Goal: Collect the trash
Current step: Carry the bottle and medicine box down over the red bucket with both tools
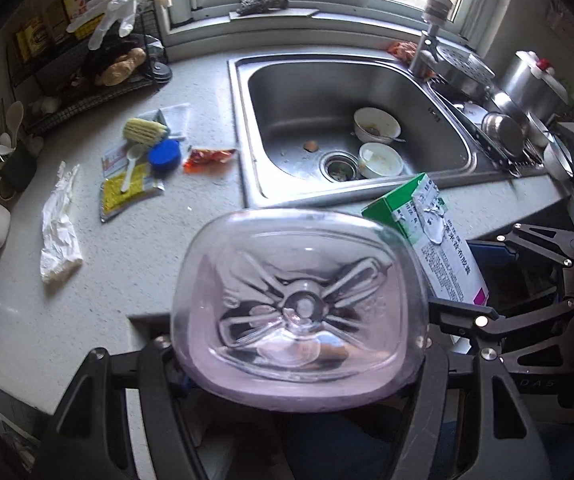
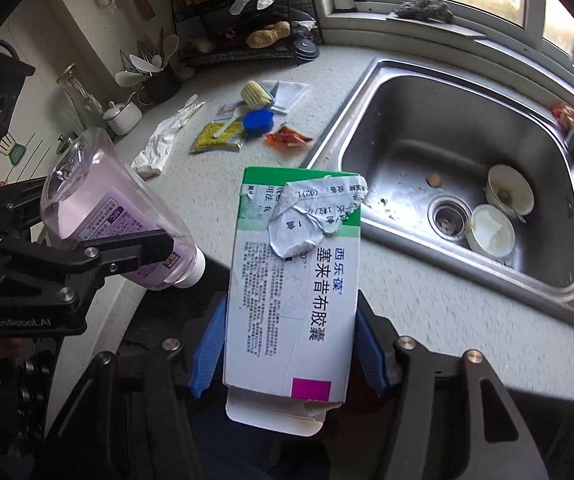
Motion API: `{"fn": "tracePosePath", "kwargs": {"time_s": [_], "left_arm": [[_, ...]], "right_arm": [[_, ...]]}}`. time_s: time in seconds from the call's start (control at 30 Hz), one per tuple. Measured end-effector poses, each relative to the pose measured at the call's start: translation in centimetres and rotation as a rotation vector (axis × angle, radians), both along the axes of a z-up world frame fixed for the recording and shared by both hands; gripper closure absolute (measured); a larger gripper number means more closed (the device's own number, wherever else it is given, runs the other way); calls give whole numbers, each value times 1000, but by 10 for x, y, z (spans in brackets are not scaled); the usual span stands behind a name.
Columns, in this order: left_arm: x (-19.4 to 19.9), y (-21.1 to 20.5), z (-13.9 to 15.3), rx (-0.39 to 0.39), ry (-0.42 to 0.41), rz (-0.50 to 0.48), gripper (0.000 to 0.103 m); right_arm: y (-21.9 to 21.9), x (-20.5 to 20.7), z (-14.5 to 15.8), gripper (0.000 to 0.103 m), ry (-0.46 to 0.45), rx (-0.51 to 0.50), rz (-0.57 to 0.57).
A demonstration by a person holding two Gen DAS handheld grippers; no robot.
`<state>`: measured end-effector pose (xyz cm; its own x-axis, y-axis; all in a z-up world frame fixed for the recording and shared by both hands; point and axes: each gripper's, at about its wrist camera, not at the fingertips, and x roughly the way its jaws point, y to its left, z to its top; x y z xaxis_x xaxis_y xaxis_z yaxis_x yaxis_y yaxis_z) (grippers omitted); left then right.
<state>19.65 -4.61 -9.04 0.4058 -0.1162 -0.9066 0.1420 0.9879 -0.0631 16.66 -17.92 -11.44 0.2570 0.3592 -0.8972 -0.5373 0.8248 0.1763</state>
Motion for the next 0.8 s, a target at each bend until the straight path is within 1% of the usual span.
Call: {"fn": "tracePosePath", "kwargs": {"time_s": [0.1,0.17,0.27,0.33,0.4,0.53,0.63,0.73,0.8], "left_arm": [[-14,-28,-12,-4,27,-40,37],[-21,-45,-21,-7,49,-68,37],[-24,-65,-41,-14,81,-110,37],[-22,-76,-59,3,101,-139,37],[-19,-87,-83,23,132,-169,37],[-17,-99,-134,-12,202,-202,37],[-15,-108,-173,-14,233,-224,37],[-12,-114,-217,-37,263,-228,37],[-8,-117,-250,-44,264,-213,37]], "right_arm": [[-25,-22,-7,47,6,-27,-33],[-39,-32,-13,47,27,-27,-61],[-58,-46,-28,47,51,-45,-103],[-64,-51,-39,47,39,-82,-120],[-71,-56,-56,47,47,-95,-135],[-84,-57,-103,47,138,-90,-192],[-91,-57,-138,47,166,-98,-221],[-99,-55,-176,47,189,-112,-249],[-105,-52,-204,47,202,-113,-272]]}}
